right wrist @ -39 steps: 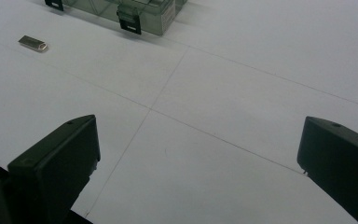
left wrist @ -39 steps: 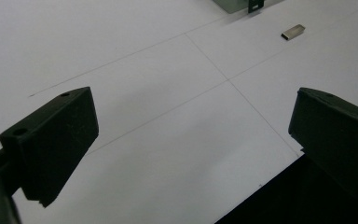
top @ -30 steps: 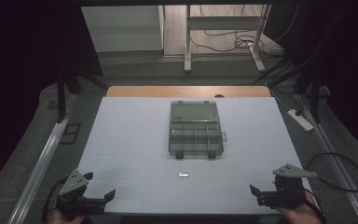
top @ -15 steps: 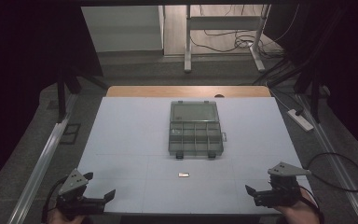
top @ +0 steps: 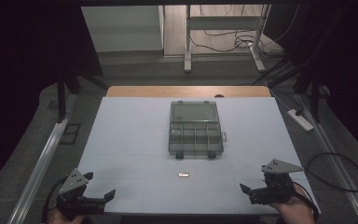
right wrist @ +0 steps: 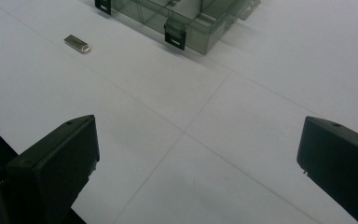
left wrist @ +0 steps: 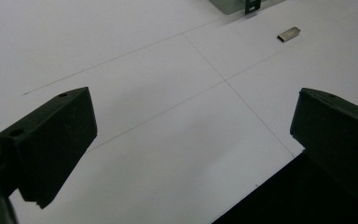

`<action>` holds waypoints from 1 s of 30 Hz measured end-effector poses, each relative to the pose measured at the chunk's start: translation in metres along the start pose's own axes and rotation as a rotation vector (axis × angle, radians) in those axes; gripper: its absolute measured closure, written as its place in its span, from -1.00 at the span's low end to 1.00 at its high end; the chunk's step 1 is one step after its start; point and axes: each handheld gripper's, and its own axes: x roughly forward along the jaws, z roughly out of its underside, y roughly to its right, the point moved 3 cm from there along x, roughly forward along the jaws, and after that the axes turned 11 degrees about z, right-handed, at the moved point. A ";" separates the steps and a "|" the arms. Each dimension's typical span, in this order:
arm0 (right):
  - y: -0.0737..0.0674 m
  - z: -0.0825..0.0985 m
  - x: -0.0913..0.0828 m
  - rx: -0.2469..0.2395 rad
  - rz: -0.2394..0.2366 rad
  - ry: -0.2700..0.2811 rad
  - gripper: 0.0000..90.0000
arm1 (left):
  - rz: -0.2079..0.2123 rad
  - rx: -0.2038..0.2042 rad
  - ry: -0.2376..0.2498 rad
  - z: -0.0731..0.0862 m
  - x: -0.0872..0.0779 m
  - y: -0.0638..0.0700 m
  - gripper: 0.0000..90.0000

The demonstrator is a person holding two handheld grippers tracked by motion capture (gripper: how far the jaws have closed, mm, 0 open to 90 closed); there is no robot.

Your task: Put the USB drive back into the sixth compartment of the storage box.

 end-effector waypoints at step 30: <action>-0.032 -0.030 0.026 -0.027 -0.147 -0.020 -1.00 | 0.007 -0.008 0.000 -0.001 0.001 -0.001 -0.98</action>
